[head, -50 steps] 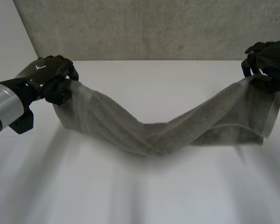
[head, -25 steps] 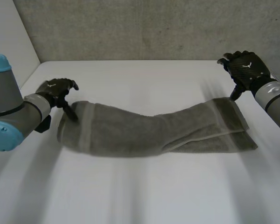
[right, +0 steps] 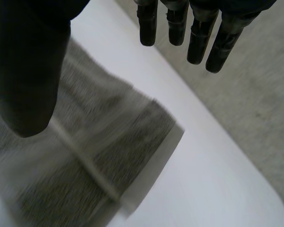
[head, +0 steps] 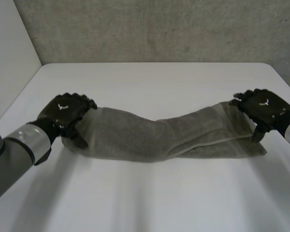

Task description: Fold the towel.

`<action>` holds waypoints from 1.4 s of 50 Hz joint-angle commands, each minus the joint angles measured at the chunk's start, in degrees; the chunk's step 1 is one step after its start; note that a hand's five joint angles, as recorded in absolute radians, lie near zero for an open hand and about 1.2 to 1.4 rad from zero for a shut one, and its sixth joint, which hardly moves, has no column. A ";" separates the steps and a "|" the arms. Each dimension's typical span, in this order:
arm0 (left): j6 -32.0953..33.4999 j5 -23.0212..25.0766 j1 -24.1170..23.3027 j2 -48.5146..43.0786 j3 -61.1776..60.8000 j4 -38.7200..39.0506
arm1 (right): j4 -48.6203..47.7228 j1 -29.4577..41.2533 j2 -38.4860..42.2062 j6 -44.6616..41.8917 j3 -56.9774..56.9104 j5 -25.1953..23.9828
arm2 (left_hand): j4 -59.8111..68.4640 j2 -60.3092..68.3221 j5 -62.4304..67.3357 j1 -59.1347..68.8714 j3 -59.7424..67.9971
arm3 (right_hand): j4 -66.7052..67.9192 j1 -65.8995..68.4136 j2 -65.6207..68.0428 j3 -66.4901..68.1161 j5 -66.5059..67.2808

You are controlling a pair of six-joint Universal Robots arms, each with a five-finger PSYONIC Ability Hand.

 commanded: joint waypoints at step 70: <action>11.93 -7.37 -1.67 -22.53 13.05 12.14 | -1.06 -1.30 15.78 -3.34 -7.99 0.87 | -3.11 63.59 62.84 63.97 -2.77 | -4.37 7.92 8.56 -2.66 8.41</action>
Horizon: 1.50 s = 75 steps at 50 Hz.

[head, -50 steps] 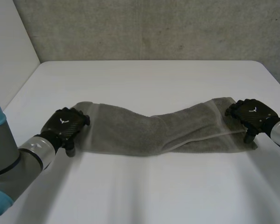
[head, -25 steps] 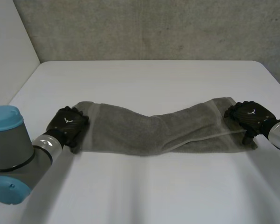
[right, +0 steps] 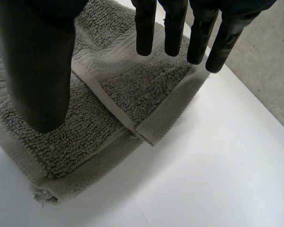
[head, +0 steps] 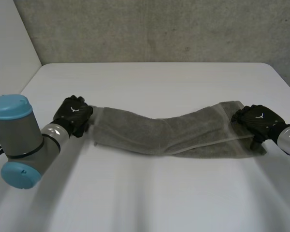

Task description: Fold the towel.

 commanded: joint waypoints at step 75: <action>-9.89 7.82 4.08 6.95 0.65 -16.08 | -4.84 -0.36 9.40 4.85 -9.14 -0.09 | -3.11 -2.07 -2.76 1.09 -2.77 | -4.37 59.05 59.24 -2.66 57.27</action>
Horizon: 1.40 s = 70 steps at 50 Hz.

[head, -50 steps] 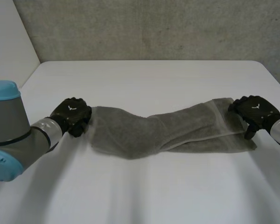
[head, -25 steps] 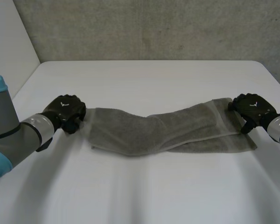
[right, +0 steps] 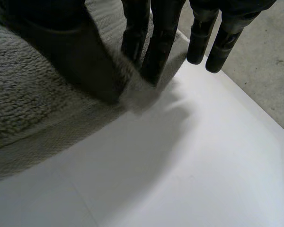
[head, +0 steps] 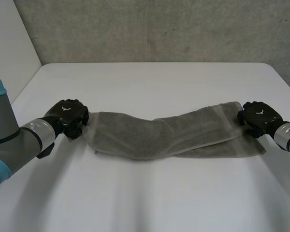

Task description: Fold the towel.

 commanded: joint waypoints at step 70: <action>-18.69 2.51 -1.14 -2.03 47.53 9.45 | 0.38 9.14 -23.06 26.77 -33.33 11.00 | -3.11 8.80 8.47 8.99 -2.77 | -4.37 9.33 9.35 -2.66 9.95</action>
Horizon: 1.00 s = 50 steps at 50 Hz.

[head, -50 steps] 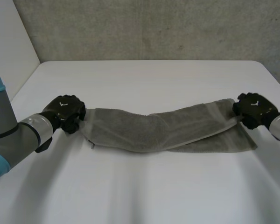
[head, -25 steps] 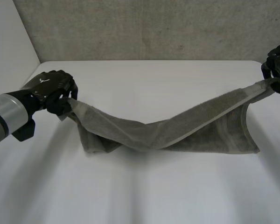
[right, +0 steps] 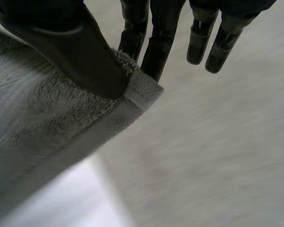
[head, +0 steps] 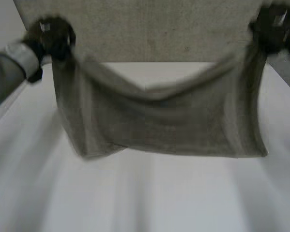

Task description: Fold the towel.

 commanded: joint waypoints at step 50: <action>-8.77 13.84 7.72 21.45 -29.73 7.87 | 0.02 -7.96 -23.87 21.58 23.81 -9.47 | -3.11 5.55 4.80 8.46 -2.77 | -4.37 5.07 7.77 -2.66 4.81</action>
